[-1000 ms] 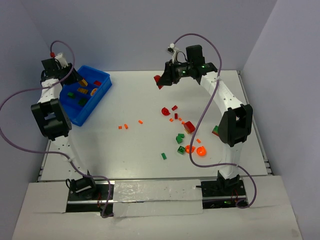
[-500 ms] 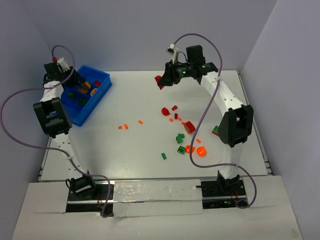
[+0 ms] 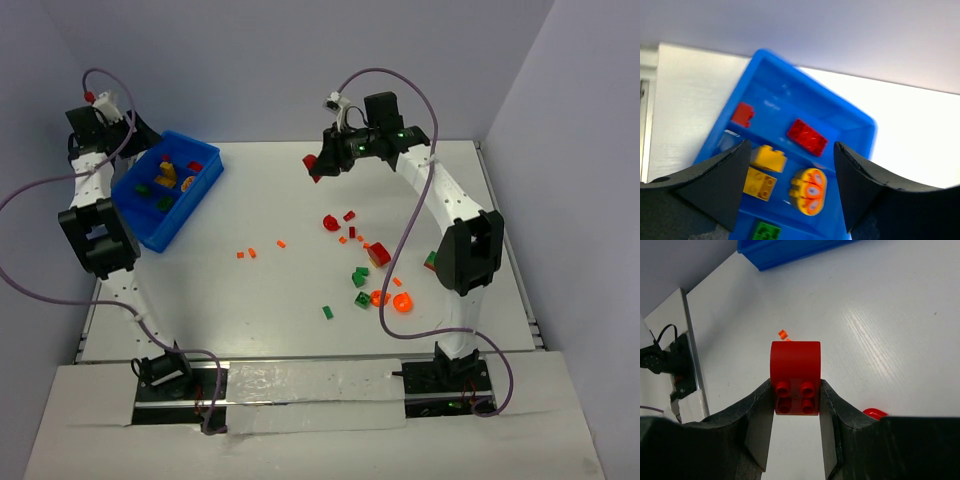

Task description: Sort the legos into containers by color

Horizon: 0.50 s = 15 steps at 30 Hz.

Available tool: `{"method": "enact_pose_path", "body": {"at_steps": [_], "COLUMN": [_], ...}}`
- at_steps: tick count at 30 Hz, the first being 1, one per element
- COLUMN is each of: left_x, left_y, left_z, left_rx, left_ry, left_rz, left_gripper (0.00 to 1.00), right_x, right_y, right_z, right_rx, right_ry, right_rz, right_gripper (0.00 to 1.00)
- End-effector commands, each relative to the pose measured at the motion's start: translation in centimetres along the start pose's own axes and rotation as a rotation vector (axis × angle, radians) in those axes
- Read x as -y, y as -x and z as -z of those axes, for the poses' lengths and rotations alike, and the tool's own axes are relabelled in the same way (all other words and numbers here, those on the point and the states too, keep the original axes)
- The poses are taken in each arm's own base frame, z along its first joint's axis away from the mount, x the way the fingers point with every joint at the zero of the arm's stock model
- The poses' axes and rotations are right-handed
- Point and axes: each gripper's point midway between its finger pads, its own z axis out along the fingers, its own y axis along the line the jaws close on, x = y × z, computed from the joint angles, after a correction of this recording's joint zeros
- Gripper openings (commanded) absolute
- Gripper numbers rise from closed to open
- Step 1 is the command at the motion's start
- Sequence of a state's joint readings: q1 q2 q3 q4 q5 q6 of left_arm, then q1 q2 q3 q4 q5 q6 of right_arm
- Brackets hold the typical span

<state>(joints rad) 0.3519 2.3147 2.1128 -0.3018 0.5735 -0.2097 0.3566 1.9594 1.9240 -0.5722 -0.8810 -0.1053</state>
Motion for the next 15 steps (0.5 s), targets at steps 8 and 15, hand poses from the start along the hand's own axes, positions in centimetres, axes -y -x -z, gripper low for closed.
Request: {"method": "enact_pose_path", "body": {"at_steps": [8,15], "left_x": [24.6,34.5], "left_y": [-1.3,-4.6], "left_z": [12.2,16.7], "left_rx": [-0.090,-0.207], "left_ry": [-0.643,-0.945], "left_rz": [-0.074,-0.077], "left_gripper": [0.74,0.76], "right_x": [-3.8,-6.2], "right_y": [5.8,6.5], "right_z": [-0.7,-2.9], "right_rx": [0.154,0.171], "right_ry": [0.015,0.051], "right_rz": [0.220,0.324], "right_gripper": [0.00,0.00]}}
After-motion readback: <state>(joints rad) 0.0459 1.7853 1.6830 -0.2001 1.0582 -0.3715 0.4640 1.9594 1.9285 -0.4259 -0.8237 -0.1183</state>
